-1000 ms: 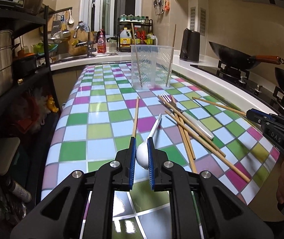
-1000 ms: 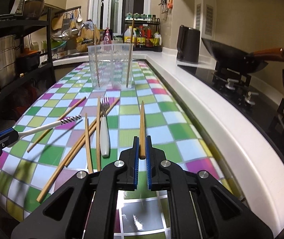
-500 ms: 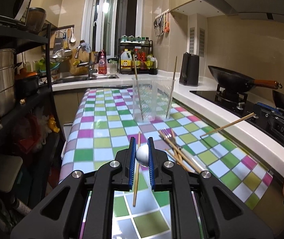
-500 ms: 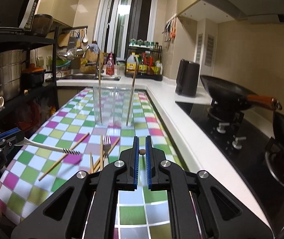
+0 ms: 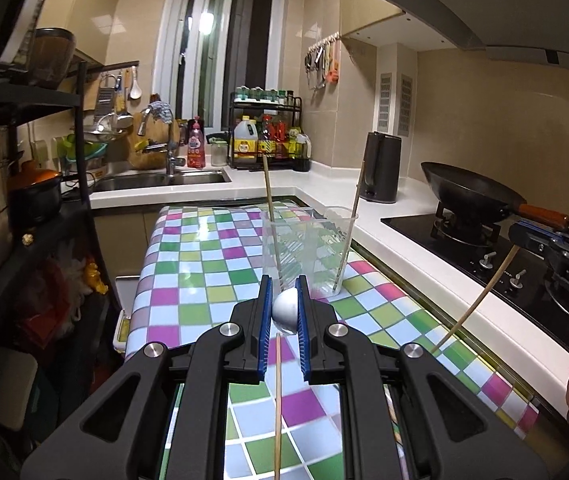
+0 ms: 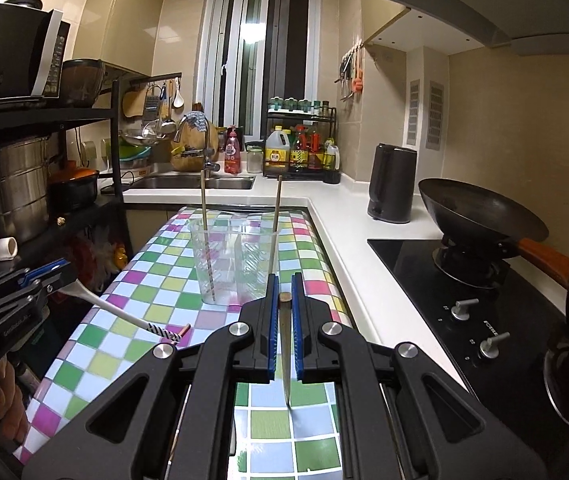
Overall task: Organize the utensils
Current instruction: 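Lift the spoon and chopstick and carry both toward the container, then lower the spoon into the container with the left tool while the right tool lowers its chopstick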
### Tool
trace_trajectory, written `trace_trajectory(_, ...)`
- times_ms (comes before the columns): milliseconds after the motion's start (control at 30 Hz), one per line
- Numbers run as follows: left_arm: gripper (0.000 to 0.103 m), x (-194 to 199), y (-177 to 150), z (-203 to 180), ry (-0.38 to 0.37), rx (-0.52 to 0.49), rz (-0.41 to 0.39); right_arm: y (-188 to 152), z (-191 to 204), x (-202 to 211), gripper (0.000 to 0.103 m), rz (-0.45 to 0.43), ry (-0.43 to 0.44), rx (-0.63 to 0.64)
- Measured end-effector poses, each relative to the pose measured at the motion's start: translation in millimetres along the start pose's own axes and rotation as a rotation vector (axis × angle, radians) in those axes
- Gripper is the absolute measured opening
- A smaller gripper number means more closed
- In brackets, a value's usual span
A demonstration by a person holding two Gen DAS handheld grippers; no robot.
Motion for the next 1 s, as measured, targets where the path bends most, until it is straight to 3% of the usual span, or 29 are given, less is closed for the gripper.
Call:
trace_trajectory(367, 0.012, -53.7, 50.2, 6.1, -0.034, -0.033, 0.150, 16.7, -0.6, -33.4, 0.007, 0.028, 0.026, -0.014)
trace_trajectory(500, 0.012, -79.9, 56.1, -1.9, -0.051, -0.053, 0.247, 21.4, 0.6, -42.4, 0.007, 0.041, 0.036, -0.013)
trace_trajectory(733, 0.012, -111.5, 54.1, -19.4, -0.046, -0.114, 0.351, 25.4, -3.8, -54.7, 0.007, 0.055, 0.035, -0.025)
trace_trajectory(1000, 0.012, -136.8, 52.5, -30.0, -0.046, -0.136, 0.406, 27.3, -11.1, -69.3, 0.007, 0.072, 0.036, -0.034)
Point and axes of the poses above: each gripper's, at about its wrist camera, not at the fingertips, and x roughly against the way its jaws point, z to its left, y to its top, the point moved 3 cm from there along -x, roughly the way its jaws point, and after that the axes turned 5 degrees about -y, right-handed, at the moved point
